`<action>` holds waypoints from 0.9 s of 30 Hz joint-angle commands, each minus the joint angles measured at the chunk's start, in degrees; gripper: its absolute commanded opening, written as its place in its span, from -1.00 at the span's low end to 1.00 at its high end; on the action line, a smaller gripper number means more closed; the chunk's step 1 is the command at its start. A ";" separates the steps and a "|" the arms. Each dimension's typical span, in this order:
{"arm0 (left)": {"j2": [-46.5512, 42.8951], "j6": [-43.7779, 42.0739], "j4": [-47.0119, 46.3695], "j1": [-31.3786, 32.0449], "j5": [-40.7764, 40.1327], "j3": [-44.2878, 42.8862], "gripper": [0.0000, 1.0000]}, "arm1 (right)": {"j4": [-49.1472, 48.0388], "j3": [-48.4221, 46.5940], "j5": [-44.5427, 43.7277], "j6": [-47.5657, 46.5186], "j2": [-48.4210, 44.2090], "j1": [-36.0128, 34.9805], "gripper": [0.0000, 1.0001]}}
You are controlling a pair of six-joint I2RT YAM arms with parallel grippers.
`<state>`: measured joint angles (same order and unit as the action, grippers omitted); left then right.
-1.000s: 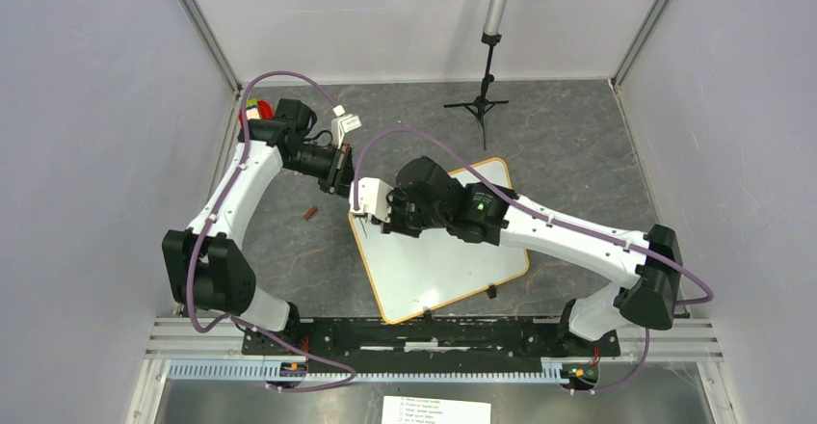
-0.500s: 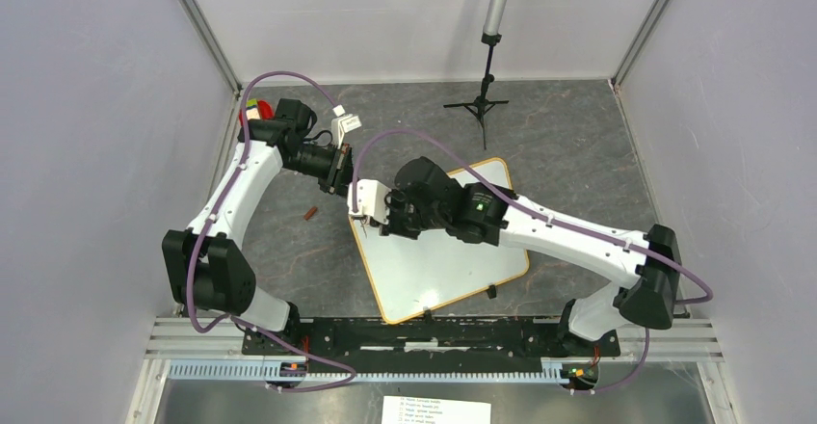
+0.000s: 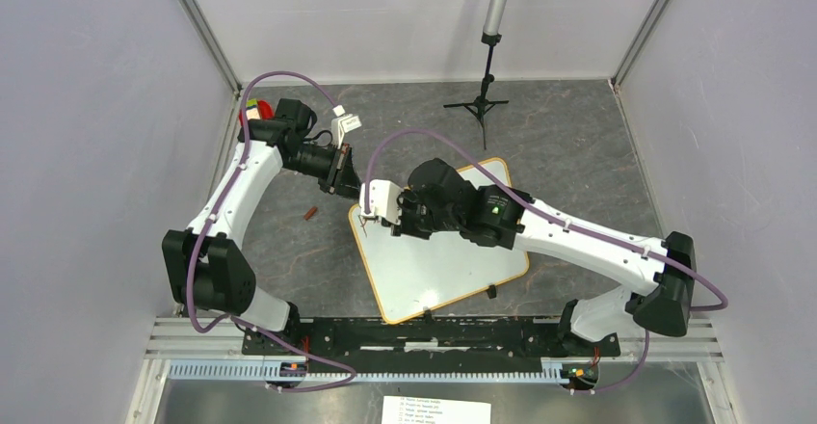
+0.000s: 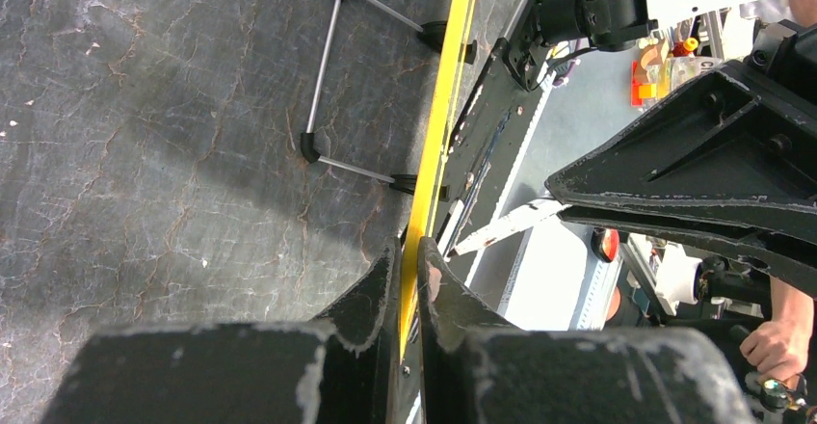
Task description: Write a sentence on the whiteboard
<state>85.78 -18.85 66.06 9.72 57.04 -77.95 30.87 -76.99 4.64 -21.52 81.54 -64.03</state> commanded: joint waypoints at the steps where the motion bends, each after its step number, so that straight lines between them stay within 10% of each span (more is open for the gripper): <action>1: -0.91 1.82 -0.25 0.13 1.32 -0.63 -0.95 | -1.33 -0.86 -2.42 -0.15 0.73 0.09 -1.00; 27: -0.76 1.63 -0.28 0.13 1.32 -0.55 -0.95 | -1.01 1.24 -1.10 0.07 1.83 0.05 -1.00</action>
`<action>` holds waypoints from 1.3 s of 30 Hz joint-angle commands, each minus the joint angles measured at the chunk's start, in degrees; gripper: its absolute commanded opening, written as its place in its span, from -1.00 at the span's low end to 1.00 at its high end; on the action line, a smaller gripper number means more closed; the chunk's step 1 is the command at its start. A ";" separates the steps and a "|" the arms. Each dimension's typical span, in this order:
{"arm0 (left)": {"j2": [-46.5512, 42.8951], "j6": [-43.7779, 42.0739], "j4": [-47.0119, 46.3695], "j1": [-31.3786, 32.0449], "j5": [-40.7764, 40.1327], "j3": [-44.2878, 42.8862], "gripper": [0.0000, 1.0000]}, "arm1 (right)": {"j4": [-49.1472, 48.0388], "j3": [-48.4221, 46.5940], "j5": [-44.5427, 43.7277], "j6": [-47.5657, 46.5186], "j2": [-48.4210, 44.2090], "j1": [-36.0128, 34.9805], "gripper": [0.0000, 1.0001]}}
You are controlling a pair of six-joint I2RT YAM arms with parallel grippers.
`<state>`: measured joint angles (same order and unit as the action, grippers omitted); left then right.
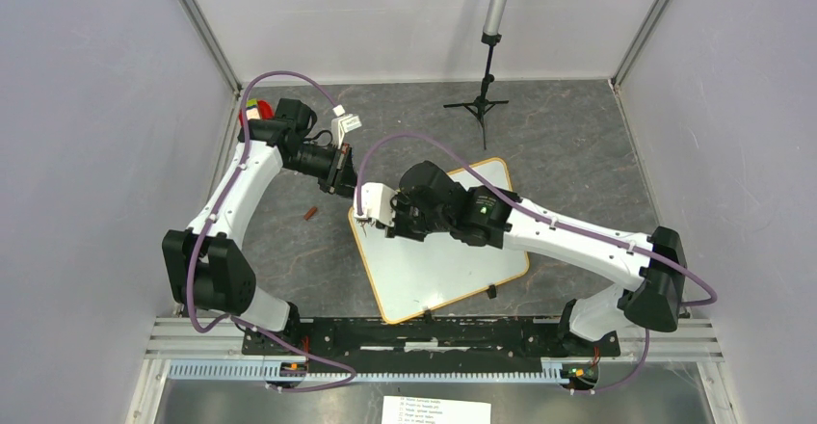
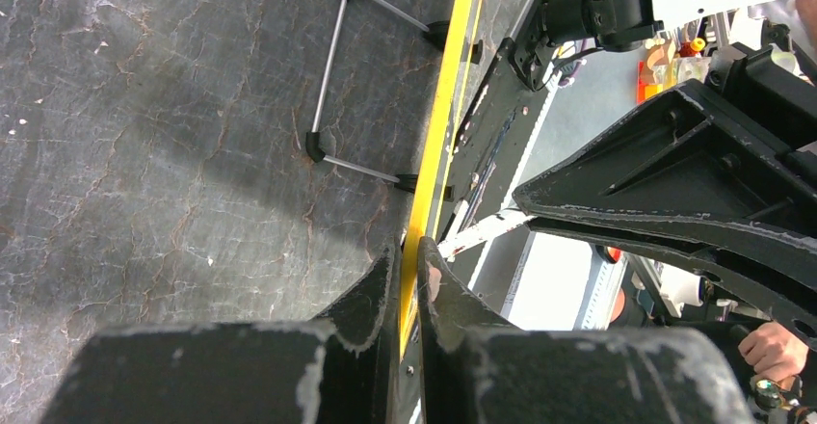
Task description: Write a sentence on the whiteboard
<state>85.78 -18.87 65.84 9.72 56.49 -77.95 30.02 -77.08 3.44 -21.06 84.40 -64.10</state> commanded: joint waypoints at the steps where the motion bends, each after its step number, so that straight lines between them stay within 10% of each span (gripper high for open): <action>1: -0.69 1.71 -0.10 0.13 1.87 -0.54 -0.95 | 0.07 1.54 0.44 -0.47 -1.20 0.11 -1.00; 39: -0.67 1.74 -0.09 0.13 1.79 -0.53 -0.95 | 1.27 -3.35 -0.62 -0.91 0.28 0.84 -1.00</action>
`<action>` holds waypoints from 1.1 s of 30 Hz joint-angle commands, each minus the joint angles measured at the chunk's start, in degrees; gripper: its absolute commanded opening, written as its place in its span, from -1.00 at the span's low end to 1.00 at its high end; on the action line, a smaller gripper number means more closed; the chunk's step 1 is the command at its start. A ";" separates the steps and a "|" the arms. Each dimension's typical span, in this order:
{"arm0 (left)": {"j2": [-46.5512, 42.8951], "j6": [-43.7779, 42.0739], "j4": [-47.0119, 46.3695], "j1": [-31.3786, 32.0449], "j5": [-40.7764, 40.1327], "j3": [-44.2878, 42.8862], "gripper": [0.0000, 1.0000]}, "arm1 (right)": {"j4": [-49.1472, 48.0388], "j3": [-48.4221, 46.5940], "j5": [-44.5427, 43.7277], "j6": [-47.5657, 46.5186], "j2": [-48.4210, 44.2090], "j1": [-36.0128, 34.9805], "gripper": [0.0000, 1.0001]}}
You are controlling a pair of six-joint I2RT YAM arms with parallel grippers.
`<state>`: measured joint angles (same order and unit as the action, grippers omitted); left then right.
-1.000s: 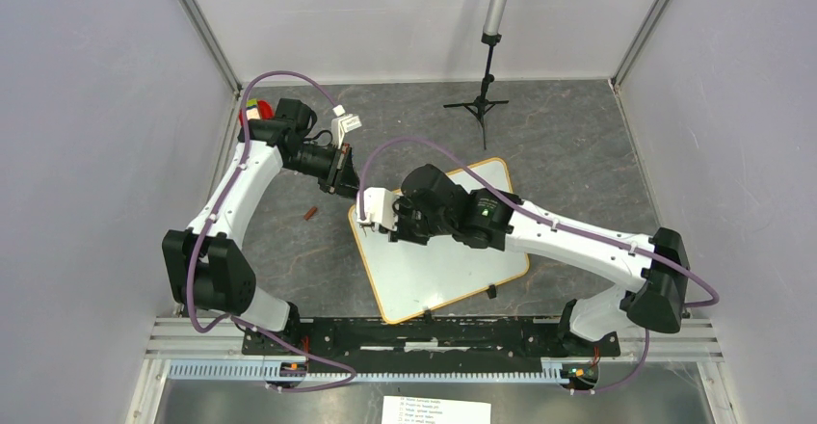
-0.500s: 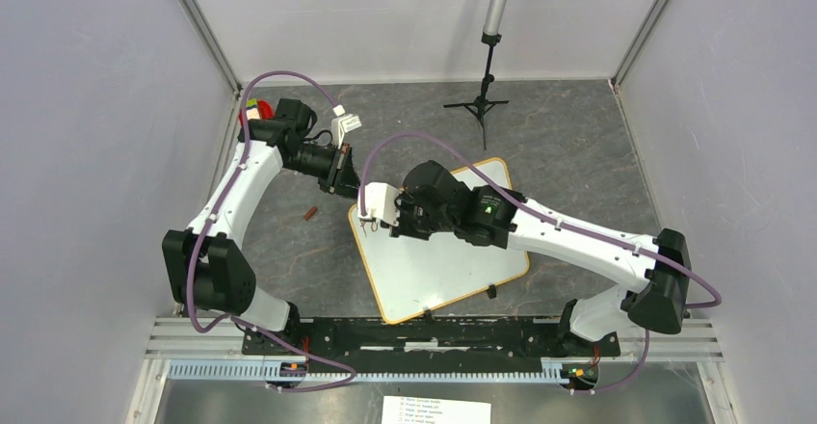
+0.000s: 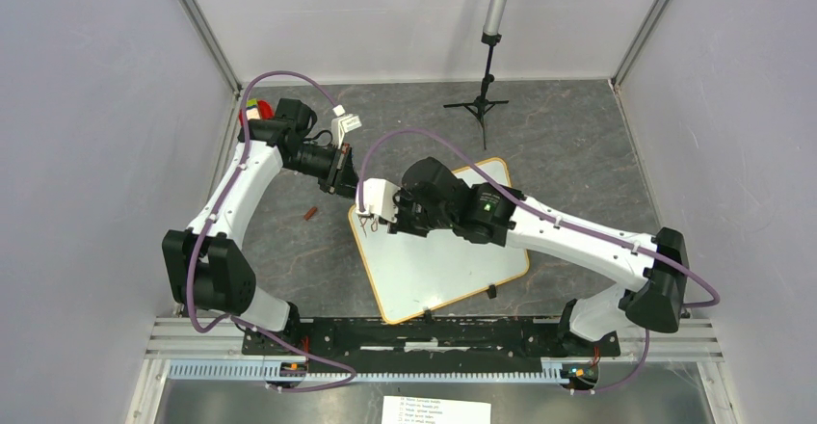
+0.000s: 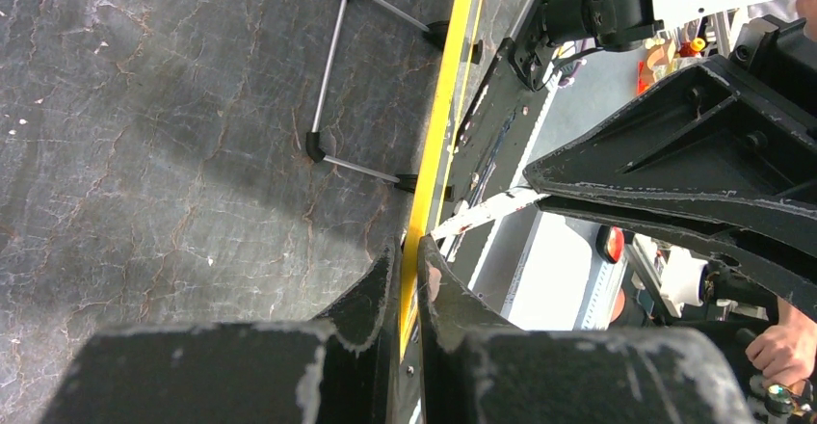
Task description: Write a sentence on the whiteboard
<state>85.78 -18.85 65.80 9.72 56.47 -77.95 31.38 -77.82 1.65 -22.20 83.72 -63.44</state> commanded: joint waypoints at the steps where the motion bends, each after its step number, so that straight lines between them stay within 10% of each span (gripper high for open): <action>1: -0.66 1.71 -0.05 0.14 1.80 -0.54 -0.95 | 0.00 -2.68 1.64 0.18 0.91 0.11 -1.00; 5: -0.76 1.76 -0.08 0.13 1.45 -0.80 -0.94 | -0.21 -2.57 4.49 -0.47 -0.13 0.04 -1.00; 18: -4.03 0.87 3.11 -2.17 0.16 -1.88 0.09 | 0.53 -0.73 14.37 0.40 -6.09 2.96 -1.00; 33: -3.67 -3.99 6.90 -3.25 2.82 1.19 0.00 | -2.15 2.17 10.93 2.22 -5.26 3.38 -1.00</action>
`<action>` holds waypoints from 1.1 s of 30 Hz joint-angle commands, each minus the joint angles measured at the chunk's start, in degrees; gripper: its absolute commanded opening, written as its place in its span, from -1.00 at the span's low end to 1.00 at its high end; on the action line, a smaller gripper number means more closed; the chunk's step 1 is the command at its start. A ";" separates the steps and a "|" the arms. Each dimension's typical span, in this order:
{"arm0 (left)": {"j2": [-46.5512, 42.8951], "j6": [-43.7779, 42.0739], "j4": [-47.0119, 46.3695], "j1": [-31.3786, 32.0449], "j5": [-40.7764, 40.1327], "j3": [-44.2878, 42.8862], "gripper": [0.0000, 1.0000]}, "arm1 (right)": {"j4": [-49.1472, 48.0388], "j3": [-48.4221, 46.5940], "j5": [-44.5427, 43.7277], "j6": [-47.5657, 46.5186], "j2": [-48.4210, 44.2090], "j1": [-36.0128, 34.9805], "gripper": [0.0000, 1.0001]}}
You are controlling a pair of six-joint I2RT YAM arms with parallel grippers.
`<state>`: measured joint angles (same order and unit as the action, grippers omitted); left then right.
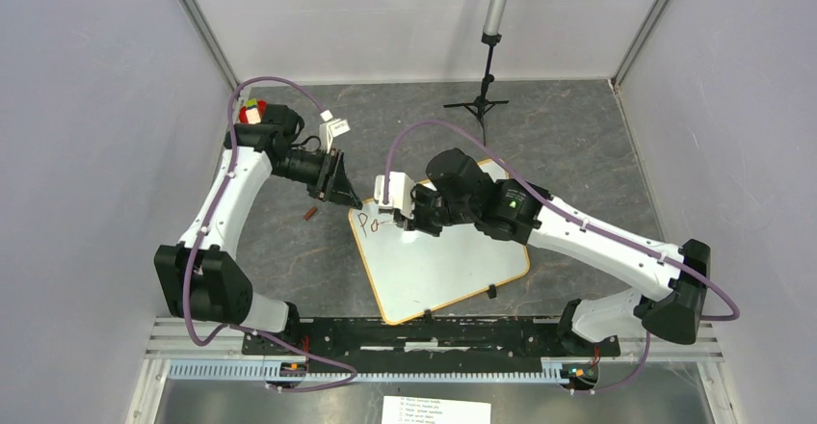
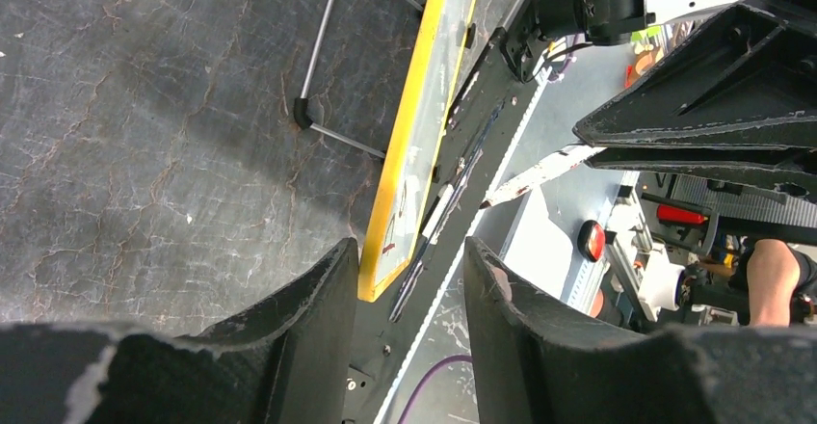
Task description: Write a sentence on the whiteboard
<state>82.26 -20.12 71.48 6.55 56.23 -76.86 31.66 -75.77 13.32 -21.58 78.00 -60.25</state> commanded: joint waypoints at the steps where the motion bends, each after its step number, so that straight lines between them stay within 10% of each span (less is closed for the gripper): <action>1: 0.07 -2.79 1.20 -0.13 3.31 0.20 -0.01 | -2.52 0.02 -0.84 1.63 0.77 0.17 -1.00; 20: 3.73 -2.71 0.44 0.32 4.15 -0.44 0.01 | -2.13 1.01 -5.49 1.28 2.07 0.13 -1.00; 33: 3.56 -2.86 0.43 0.76 4.53 -0.57 -0.32 | -2.99 0.02 -8.44 1.53 3.36 0.12 -1.00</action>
<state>86.39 -21.54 71.66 7.14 58.50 -76.84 30.61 -74.87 6.35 -20.60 80.66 -60.25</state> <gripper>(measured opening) 0.357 0.145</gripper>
